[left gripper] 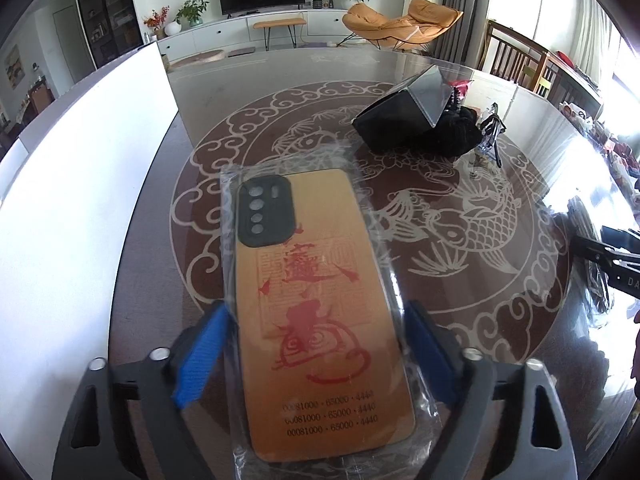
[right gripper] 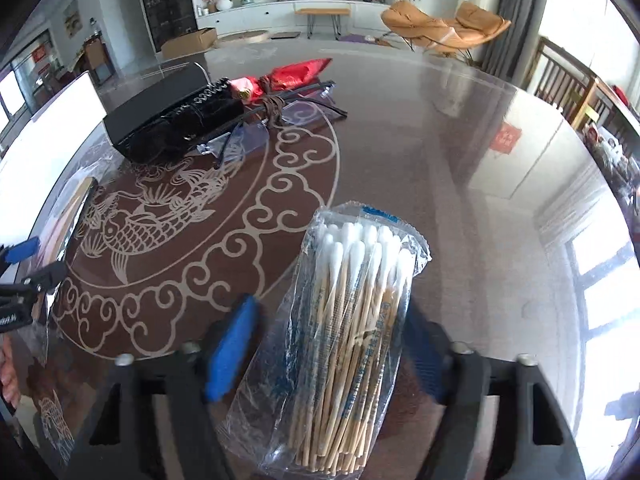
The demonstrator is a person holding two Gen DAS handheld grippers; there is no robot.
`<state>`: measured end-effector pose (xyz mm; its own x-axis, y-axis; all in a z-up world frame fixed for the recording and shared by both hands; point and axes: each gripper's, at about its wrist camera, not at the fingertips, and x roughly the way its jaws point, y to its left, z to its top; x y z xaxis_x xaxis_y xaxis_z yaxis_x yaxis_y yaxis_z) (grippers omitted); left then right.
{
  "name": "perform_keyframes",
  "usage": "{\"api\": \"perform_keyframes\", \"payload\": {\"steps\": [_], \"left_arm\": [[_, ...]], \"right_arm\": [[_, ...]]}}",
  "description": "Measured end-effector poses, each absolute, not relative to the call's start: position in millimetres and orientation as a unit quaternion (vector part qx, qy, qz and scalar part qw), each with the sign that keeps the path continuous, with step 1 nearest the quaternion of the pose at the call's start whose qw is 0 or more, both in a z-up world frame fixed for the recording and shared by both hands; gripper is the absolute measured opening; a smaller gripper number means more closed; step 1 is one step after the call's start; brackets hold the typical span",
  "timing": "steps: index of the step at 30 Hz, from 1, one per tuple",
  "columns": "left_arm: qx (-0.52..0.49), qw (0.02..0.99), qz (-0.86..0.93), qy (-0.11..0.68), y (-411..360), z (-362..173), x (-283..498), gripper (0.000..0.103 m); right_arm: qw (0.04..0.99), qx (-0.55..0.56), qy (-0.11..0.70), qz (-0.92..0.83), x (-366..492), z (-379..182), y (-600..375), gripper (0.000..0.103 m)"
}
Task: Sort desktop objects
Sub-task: 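Carry the phone case with the left tool while the right tool carries the swab bag over the box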
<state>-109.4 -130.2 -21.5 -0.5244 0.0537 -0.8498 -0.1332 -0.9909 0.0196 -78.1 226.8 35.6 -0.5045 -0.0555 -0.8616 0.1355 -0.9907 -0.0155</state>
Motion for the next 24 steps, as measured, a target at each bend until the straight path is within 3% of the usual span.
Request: {"api": "perform_keyframes", "payload": {"steps": [3, 15, 24], "left_arm": [[-0.479, 0.052, 0.874, 0.057, -123, -15, -103, 0.076], [-0.417, 0.079, 0.905, 0.024, -110, 27, -27, 0.076], [-0.404, 0.087, 0.91, -0.022, -120, 47, -17, 0.076]], "right_arm": [[0.064, 0.5, 0.048, -0.862, -70, 43, 230, 0.035], [0.135, 0.479, -0.008, -0.868, -15, 98, 267, 0.035], [0.15, 0.476, 0.007, -0.867, -13, 89, 240, 0.035]]}}
